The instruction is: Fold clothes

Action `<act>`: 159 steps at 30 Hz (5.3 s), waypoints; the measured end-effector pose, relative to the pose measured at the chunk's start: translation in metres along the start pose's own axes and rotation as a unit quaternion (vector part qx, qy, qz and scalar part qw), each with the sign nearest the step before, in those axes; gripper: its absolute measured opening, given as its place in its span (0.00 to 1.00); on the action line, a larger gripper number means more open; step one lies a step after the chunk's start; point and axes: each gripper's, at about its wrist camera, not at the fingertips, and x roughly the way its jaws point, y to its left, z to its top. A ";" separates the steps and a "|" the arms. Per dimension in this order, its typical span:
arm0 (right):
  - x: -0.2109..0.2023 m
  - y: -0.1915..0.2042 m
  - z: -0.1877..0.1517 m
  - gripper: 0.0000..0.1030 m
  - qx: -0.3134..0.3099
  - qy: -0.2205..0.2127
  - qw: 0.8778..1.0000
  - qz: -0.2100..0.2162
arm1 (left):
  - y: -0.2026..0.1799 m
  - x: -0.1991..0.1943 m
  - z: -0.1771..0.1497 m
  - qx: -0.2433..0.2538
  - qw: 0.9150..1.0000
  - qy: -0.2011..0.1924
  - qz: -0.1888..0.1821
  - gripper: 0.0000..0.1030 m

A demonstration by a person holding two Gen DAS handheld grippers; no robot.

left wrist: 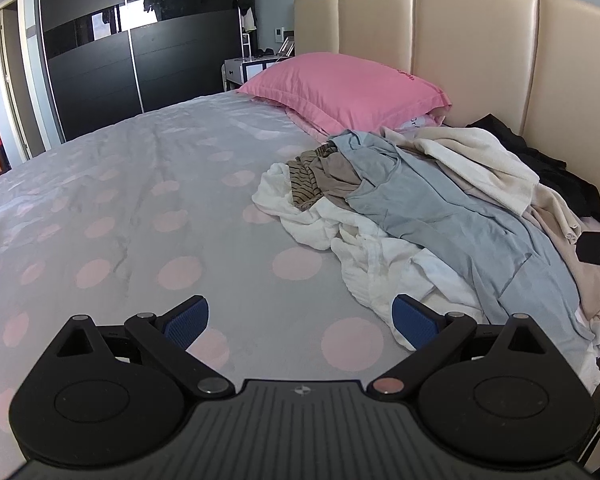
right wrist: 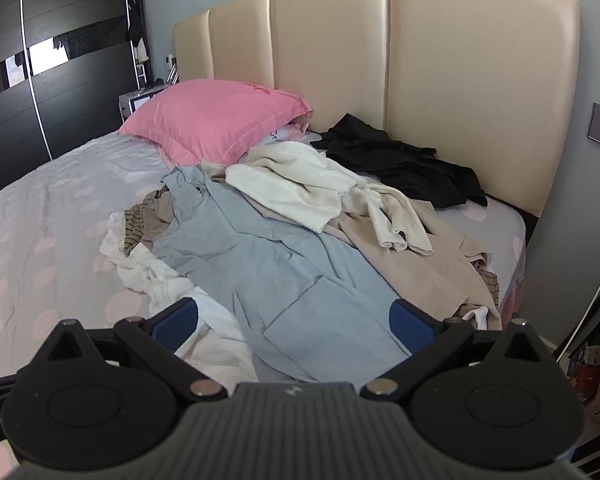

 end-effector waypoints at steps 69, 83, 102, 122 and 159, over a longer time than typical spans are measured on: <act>0.121 0.084 0.063 0.07 -0.214 0.027 0.963 0.160 | 0.078 0.081 0.028 0.005 0.997 0.049 0.066 0.96; -0.004 0.133 -0.045 0.07 -0.298 0.103 0.901 0.299 | 0.096 0.017 0.013 0.014 0.998 0.035 0.049 0.95; -0.017 0.117 -0.051 0.36 -0.297 0.114 0.913 0.256 | 0.071 0.008 0.015 0.027 0.999 0.033 -0.014 0.95; 0.156 0.034 0.025 0.53 -0.127 0.163 0.970 0.128 | -0.015 0.141 0.019 0.000 0.977 0.128 -0.170 0.46; -0.119 0.282 -0.108 0.05 -0.198 0.211 0.799 0.527 | 0.249 -0.142 -0.082 -0.082 0.987 0.114 0.082 0.03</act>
